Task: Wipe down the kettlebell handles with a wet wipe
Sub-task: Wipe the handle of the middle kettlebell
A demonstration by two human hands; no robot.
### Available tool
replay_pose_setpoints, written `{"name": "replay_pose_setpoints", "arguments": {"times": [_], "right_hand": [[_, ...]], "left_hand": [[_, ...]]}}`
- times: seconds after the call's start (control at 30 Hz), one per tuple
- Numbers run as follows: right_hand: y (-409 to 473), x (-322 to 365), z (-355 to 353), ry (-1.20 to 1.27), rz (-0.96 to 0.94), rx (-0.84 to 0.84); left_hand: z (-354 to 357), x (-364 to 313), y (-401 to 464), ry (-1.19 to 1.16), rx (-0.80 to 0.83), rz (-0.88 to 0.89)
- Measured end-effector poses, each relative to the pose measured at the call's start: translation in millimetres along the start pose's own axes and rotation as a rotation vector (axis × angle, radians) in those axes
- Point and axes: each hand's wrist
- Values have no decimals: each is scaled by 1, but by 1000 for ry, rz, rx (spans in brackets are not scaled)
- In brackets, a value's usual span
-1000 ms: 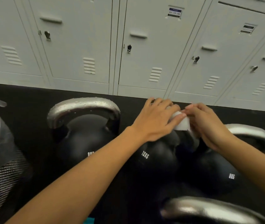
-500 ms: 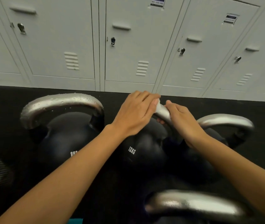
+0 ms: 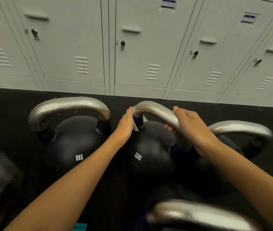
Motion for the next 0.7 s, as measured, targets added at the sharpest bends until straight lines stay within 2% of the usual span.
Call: {"name": "replay_pose_setpoints", "arguments": {"times": [0.07,0.2,0.3,0.37,0.43,0.5,0.57,0.7], "right_hand": [[1,0,-4,34,30,23],[4,2,-13,224,108,10],[7,5,-21,416,143,-39],[6,5,-26,422,128,-58],[3,4,-28,410,110,-66],[-1,2,-30,415,91,-92],[-2,0,-33,487,67,-147],[-4,-3,-42,637,65,-222]], "left_hand": [[1,-2,-6,46,-66,59],[10,-30,-24,22,-92,498],[19,-42,-30,316,-95,880],[20,-37,-27,385,-98,942],[15,-34,-25,230,-88,781],[10,-37,-22,-8,-51,426],[5,-34,-18,-114,-21,140],[6,-27,-16,-151,-40,10]]}}
Point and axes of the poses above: each hand's wrist, its own y-axis towards the middle knuckle, its own z-axis out of the palm, x = y × z, and after that the axes turned 5 degrees about -x, right-handed
